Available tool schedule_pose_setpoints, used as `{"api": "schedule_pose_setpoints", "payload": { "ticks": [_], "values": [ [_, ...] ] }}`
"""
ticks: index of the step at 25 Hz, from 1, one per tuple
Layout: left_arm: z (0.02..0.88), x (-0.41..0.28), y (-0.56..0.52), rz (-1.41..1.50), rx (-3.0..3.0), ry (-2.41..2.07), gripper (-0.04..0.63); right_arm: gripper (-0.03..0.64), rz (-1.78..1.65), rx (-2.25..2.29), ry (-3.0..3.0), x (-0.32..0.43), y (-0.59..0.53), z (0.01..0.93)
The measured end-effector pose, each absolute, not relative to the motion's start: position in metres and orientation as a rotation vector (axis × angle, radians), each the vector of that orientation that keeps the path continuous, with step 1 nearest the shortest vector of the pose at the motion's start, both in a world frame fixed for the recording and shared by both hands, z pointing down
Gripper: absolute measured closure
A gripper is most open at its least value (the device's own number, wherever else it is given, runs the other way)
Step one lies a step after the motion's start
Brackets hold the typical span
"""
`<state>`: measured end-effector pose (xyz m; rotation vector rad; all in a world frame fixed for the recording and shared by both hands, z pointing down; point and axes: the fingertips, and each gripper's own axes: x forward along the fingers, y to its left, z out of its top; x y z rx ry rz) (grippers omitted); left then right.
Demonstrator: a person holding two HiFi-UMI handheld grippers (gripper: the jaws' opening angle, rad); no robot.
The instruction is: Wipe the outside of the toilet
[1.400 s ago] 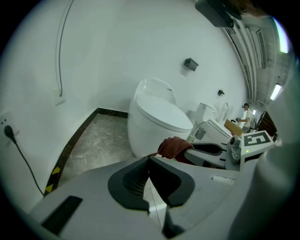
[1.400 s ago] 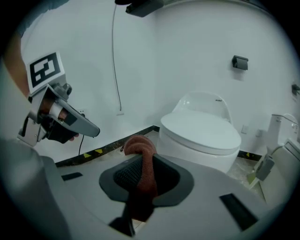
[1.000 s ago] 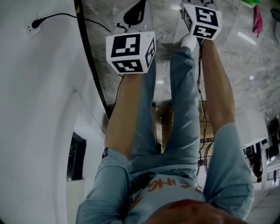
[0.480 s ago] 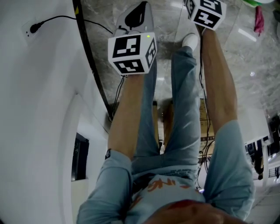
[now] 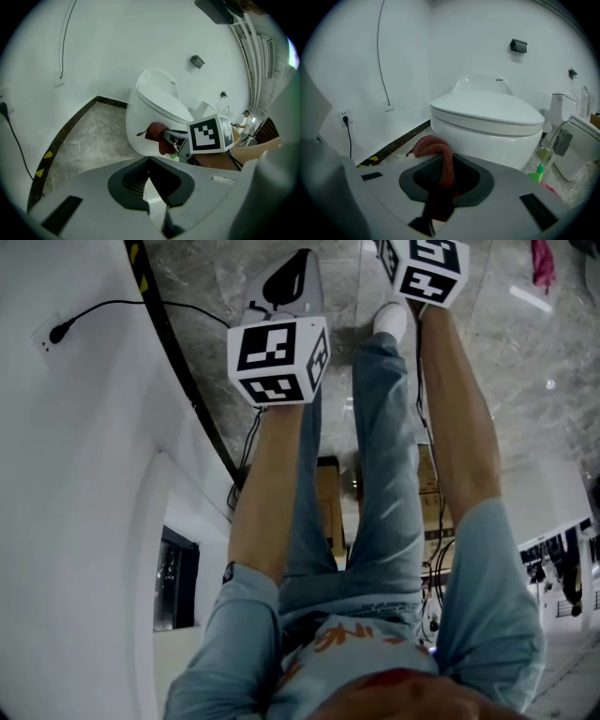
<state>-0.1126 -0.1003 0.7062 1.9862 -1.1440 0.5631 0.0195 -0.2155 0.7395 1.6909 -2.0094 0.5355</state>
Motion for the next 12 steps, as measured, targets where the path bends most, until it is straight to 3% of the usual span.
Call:
{"api": "schedule_pose_setpoints", "payload": {
  "ticks": [12],
  "values": [
    [0.709, -0.021, -0.089, 0.61, 2.014, -1.088, 0.6, 0.551, 0.53, 1.688, -1.995, 0.106, -0.192, 0.74]
  ]
}}
